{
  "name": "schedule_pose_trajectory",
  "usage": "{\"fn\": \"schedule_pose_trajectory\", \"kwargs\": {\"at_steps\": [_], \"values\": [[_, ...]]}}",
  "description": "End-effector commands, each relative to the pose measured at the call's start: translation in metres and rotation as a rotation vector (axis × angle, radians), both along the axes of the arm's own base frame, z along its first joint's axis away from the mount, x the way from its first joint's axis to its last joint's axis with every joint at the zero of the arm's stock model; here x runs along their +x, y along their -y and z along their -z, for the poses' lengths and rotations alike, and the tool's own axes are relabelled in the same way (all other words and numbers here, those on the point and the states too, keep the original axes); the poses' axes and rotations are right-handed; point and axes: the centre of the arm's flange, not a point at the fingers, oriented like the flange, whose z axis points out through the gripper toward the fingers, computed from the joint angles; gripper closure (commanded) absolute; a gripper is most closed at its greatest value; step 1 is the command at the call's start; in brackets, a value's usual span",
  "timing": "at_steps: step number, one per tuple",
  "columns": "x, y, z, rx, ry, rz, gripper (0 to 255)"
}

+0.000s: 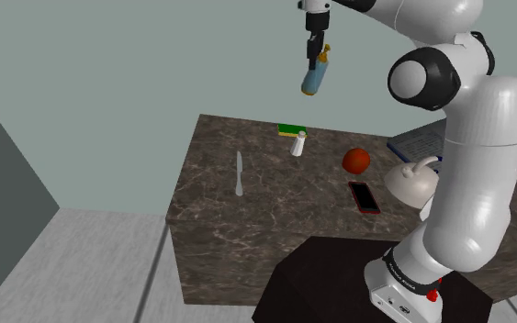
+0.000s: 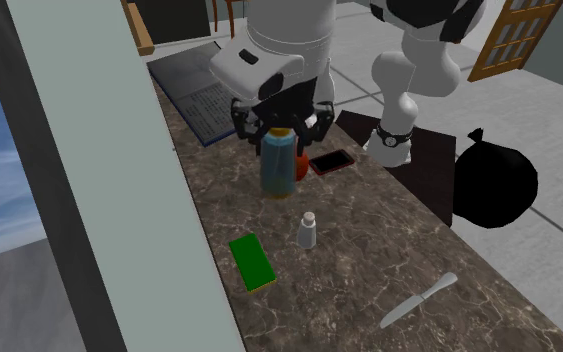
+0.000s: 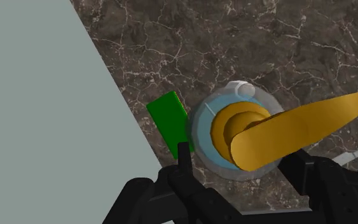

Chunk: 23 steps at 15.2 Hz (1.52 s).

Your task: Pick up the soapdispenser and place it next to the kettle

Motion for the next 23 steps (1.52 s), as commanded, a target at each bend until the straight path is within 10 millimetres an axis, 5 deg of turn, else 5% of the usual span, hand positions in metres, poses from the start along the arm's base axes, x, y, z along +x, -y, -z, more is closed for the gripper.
{"fn": "schedule_pose_trajectory", "kwargs": {"at_steps": [1,23], "values": [[-0.013,0.002,-0.004,0.0,0.0,0.0,255],[-0.301,0.042,-0.005,0.0,0.0,0.0,255]]}}
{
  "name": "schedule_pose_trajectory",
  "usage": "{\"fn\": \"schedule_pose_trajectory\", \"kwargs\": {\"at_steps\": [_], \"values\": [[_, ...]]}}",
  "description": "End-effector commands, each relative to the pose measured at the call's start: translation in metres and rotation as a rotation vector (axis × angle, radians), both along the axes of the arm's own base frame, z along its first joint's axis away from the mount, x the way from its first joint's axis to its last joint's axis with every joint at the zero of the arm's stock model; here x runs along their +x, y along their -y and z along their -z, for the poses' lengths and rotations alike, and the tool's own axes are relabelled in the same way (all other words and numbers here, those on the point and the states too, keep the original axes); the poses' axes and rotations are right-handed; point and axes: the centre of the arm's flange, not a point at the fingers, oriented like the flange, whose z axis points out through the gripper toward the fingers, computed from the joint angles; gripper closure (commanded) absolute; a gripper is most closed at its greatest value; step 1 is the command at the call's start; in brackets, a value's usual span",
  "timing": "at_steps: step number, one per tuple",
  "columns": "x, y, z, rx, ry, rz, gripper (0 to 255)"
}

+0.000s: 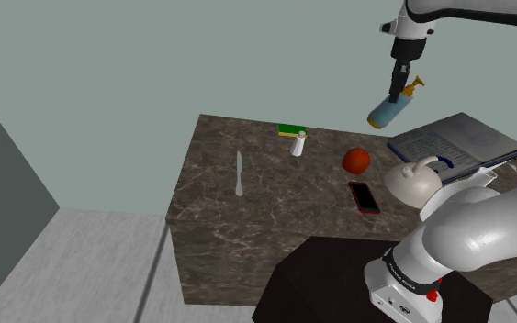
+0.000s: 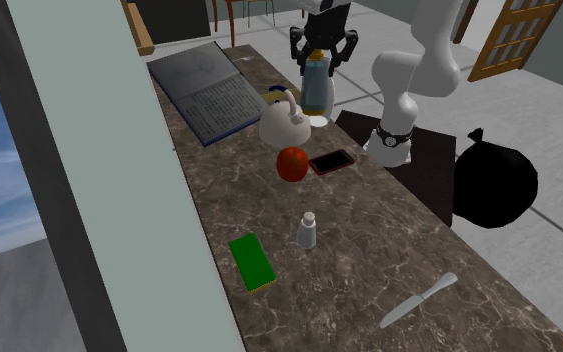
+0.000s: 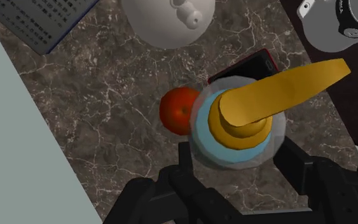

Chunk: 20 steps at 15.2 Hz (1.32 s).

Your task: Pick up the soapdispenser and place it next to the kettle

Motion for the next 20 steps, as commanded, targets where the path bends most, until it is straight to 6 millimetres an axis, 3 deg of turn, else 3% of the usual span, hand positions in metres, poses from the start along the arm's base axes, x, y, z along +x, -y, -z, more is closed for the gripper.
{"fn": "schedule_pose_trajectory", "kwargs": {"at_steps": [1,14,20], "values": [[-0.025,0.003,0.0,0.0,0.0,-0.001,255],[-0.198,0.027,-0.001,0.0,0.0,-0.001,255],[-0.198,0.027,0.031,0.0,0.0,-0.001,255]]}}
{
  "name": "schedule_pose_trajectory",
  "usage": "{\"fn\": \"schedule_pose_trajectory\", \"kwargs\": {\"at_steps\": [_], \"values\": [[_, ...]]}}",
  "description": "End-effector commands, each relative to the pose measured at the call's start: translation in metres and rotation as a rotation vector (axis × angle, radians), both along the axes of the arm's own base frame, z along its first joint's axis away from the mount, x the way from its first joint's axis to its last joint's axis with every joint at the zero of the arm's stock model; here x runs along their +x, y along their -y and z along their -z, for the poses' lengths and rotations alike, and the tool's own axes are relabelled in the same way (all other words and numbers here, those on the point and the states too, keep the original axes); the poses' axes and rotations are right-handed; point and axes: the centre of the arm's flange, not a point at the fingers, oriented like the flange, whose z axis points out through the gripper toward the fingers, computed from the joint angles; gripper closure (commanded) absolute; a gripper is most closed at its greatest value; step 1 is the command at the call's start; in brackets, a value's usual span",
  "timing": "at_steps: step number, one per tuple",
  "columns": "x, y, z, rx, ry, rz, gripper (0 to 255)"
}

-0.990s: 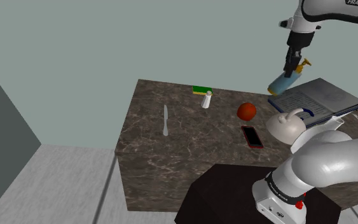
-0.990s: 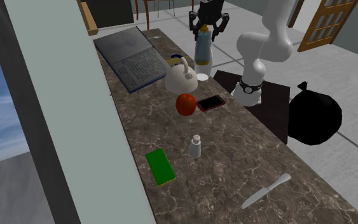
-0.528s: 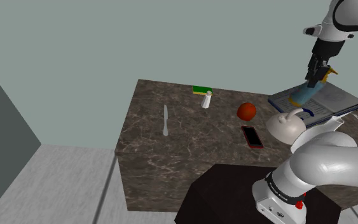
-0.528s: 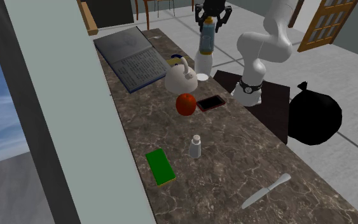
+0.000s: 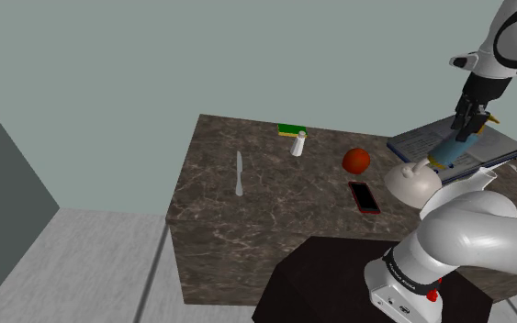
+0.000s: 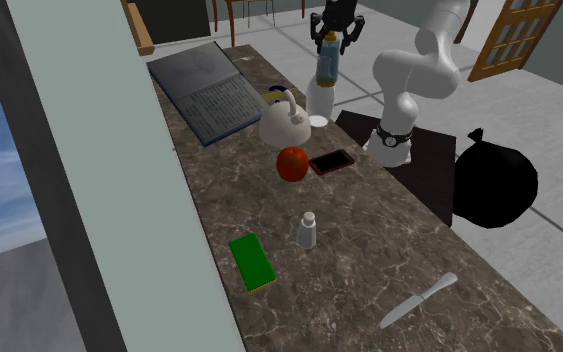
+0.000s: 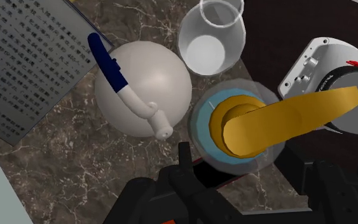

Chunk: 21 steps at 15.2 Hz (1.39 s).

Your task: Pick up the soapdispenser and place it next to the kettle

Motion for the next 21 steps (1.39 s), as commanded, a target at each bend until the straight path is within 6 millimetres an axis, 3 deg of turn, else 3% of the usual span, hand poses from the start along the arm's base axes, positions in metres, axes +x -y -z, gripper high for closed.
{"fn": "schedule_pose_trajectory", "kwargs": {"at_steps": [1,21], "values": [[0.0,0.0,0.011,0.0,0.0,0.0,255],[0.0,0.0,0.116,0.0,0.0,0.0,255]]}}
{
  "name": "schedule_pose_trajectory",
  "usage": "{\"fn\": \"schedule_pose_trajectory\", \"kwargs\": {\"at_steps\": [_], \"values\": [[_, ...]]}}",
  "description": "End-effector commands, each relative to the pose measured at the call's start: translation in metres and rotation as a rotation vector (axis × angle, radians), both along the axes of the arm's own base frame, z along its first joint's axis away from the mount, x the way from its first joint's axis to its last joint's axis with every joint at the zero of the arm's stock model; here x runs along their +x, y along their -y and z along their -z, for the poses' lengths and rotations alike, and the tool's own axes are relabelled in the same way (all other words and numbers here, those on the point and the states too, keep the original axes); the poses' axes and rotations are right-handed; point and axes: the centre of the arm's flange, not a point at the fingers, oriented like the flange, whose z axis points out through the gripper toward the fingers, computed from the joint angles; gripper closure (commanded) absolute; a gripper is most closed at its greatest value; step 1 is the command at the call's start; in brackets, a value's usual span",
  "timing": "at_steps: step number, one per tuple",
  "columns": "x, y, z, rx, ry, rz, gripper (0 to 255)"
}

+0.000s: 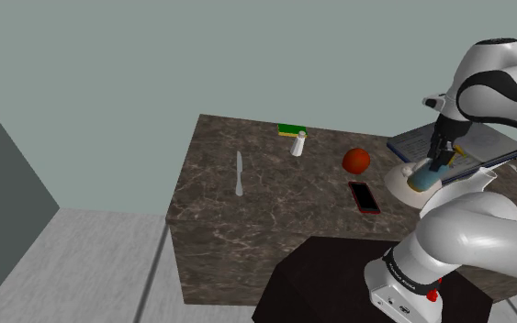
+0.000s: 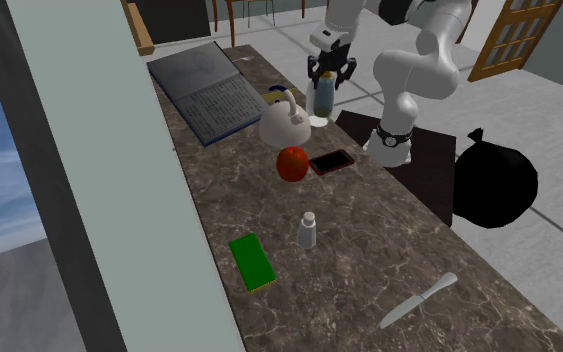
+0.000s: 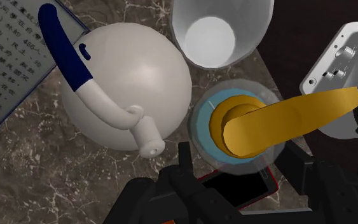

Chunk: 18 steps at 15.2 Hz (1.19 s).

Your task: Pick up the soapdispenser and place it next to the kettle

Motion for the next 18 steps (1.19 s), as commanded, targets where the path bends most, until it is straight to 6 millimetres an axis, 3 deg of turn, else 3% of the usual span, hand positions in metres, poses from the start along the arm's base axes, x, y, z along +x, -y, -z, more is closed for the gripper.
{"fn": "schedule_pose_trajectory", "kwargs": {"at_steps": [1,18], "values": [[0.001,-0.001,0.011,0.0,0.0,0.0,255],[0.001,-0.001,0.1,0.0,0.0,0.0,255]]}}
